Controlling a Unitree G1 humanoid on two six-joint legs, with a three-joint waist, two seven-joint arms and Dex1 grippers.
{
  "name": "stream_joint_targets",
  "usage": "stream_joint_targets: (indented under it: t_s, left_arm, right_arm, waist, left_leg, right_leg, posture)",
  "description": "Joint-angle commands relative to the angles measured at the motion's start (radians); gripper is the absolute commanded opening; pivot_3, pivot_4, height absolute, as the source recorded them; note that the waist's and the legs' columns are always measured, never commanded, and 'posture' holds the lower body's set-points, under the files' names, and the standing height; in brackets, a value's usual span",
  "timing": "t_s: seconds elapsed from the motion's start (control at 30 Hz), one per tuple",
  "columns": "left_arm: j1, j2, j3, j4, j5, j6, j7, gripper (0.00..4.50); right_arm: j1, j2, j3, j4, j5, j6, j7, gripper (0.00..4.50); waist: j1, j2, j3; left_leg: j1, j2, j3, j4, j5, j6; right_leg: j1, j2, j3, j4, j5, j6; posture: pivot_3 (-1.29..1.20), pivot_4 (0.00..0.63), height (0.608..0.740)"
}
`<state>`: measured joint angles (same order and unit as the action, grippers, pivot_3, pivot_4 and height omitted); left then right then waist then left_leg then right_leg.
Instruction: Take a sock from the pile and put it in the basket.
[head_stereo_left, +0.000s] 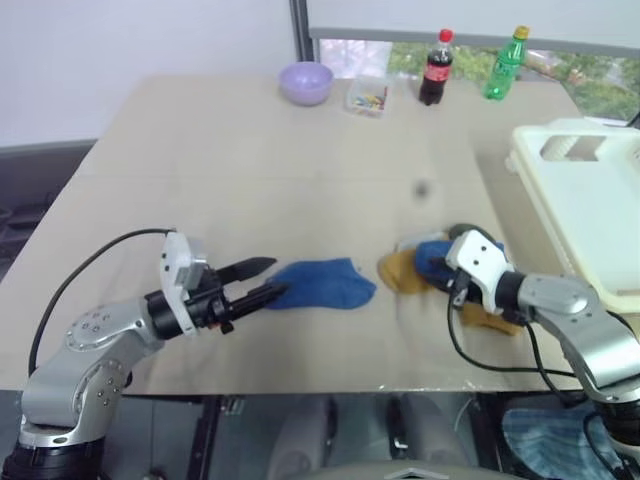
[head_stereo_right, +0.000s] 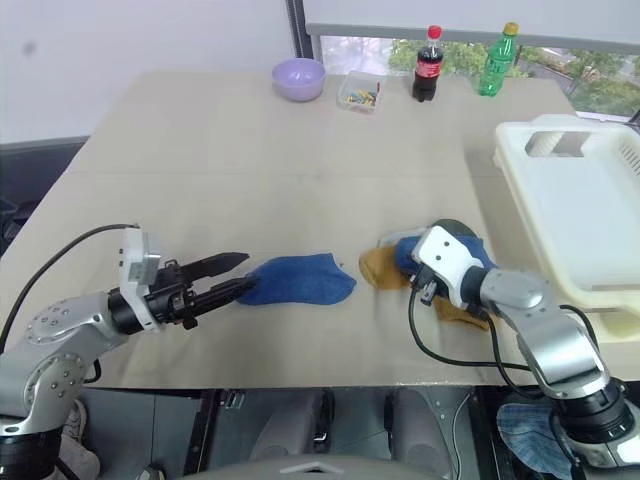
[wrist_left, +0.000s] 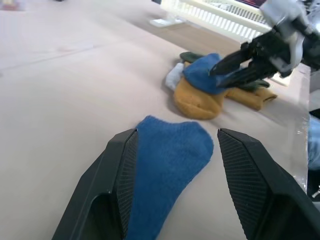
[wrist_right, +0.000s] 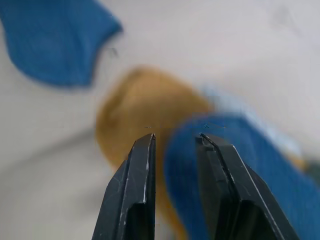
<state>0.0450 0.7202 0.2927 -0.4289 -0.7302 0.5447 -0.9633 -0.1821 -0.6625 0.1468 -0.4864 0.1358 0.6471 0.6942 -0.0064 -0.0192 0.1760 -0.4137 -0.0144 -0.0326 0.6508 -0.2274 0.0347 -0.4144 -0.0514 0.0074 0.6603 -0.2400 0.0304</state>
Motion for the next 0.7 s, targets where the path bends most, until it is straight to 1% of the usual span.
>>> stream_joint_targets:
  t_s: [0.03,0.23,0.43,0.53,0.57,0.6,0.7]
  left_arm:
    - [-0.023,0.007,-0.011,-0.028,-0.003,-0.011,0.002,2.69]
    - [-0.025,0.018,-0.015,-0.039,-0.007,-0.015,-0.006,2.69]
    - [-0.018,0.036,-0.02,-0.039,-0.004,-0.022,-0.03,2.69]
    - [-0.019,0.038,-0.025,-0.043,-0.003,-0.024,-0.035,2.74]
    - [-0.02,0.038,-0.028,-0.046,-0.004,-0.025,-0.039,2.74]
    - [-0.02,0.039,-0.029,-0.049,-0.009,-0.025,-0.045,2.74]
    - [-0.022,0.048,-0.037,-0.058,-0.017,-0.026,-0.074,2.74]
  right_arm:
    - [-0.016,0.021,0.004,0.009,-0.028,-0.038,-0.039,1.27]
    - [-0.019,0.025,0.033,0.047,-0.064,-0.074,-0.045,1.27]
    - [-0.02,0.031,0.036,0.064,-0.069,-0.086,-0.045,1.27]
    - [-0.022,0.032,0.034,0.063,-0.07,-0.088,-0.045,0.5]
    - [-0.023,0.031,0.034,0.062,-0.07,-0.088,-0.043,0.14]
    - [-0.023,0.03,0.034,0.06,-0.069,-0.088,-0.041,0.02]
    - [-0.025,0.028,0.031,0.062,-0.067,-0.091,-0.035,0.02]
  waist:
    - [-0.002,0.0,0.0]
    - [-0.002,0.0,0.0]
    - [-0.003,0.0,0.0]
    - [-0.003,0.0,0.0]
    - [-0.003,0.0,0.0]
    - [-0.003,0.0,0.0]
    - [-0.003,0.0,0.0]
  left_leg:
    - [0.0,0.0,0.0,0.0,0.0,0.0]
    - [0.0,0.0,0.0,0.0,0.0,0.0]
    - [0.0,0.0,0.001,0.001,0.0,0.0]
    - [0.0,0.0,0.001,0.001,0.0,0.0]
    - [0.0,0.0,0.001,0.001,0.0,0.0]
    - [0.0,0.0,0.001,0.001,0.0,0.0]
    - [0.0,0.0,0.001,0.001,0.0,0.0]
  right_leg:
    - [0.0,0.0,0.0,0.0,0.0,0.0]
    - [0.0,0.001,0.001,0.0,0.0,0.001]
    - [0.0,0.002,0.001,0.0,0.0,0.001]
    - [0.0,0.002,0.001,0.0,0.0,0.001]
    - [0.0,0.002,0.001,0.0,0.0,0.001]
    - [0.0,0.002,0.001,0.0,0.0,0.001]
    - [0.0,0.002,0.001,0.0,0.0,0.001]
  posture:
    - [0.0,0.15,0.74]
    - [0.0,0.15,0.74]
    - [0.0,0.15,0.74]
    - [0.0,0.15,0.74]
    - [0.0,0.15,0.74]
    - [0.0,0.15,0.74]
    - [0.0,0.15,0.74]
